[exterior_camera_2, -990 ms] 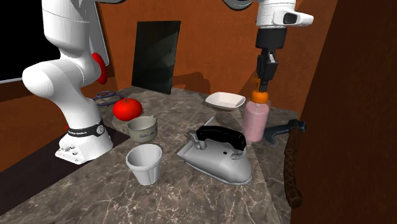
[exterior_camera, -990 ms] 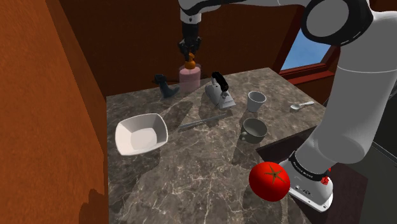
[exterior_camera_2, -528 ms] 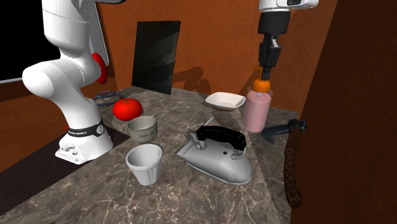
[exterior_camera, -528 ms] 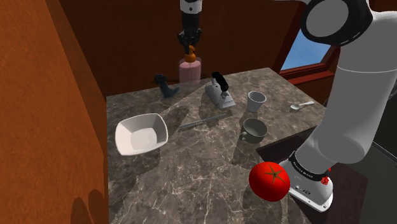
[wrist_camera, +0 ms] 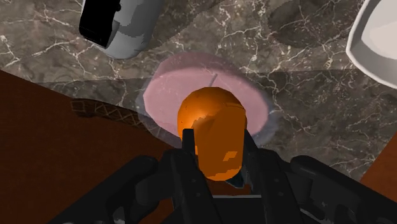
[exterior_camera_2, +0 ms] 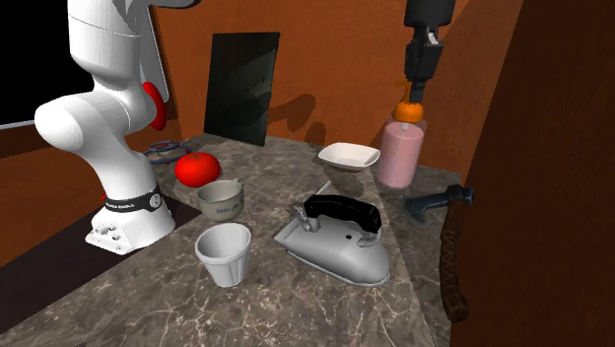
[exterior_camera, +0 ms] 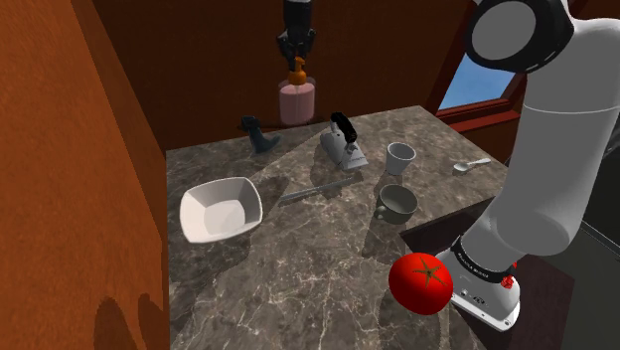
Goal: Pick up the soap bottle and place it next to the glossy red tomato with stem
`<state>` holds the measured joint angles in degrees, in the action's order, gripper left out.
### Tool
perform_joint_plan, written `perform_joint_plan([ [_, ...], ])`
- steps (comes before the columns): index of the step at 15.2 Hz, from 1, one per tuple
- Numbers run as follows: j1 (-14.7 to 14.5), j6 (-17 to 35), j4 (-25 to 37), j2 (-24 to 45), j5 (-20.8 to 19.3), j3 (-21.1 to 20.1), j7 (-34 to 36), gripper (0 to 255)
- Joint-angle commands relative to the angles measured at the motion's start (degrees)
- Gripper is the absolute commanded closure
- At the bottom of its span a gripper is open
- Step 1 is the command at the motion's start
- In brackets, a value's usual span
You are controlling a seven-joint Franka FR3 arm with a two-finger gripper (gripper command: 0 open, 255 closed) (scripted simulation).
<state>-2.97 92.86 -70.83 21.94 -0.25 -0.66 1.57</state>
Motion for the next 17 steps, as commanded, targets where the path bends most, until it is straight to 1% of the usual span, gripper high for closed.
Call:
perform_joint_plan([
  [1,0.0,-1.8,2.1,0.2,0.0,0.0,0.0,255],
  [5,0.0,-5.5,7.0,1.5,0.0,0.0,0.0,255],
  [7,-0.8,-3.2,-1.0,-4.2,-0.1,-0.4,1.2,255],
  [10,-2.0,-1.0,-10.4,-11.5,-0.1,-1.0,3.0,255],
  [13,-3.1,0.2,-18.2,-17.9,0.1,-1.9,5.0,255],
  [17,-4.6,0.8,-26.6,-25.8,0.5,-3.3,7.9,255],
])
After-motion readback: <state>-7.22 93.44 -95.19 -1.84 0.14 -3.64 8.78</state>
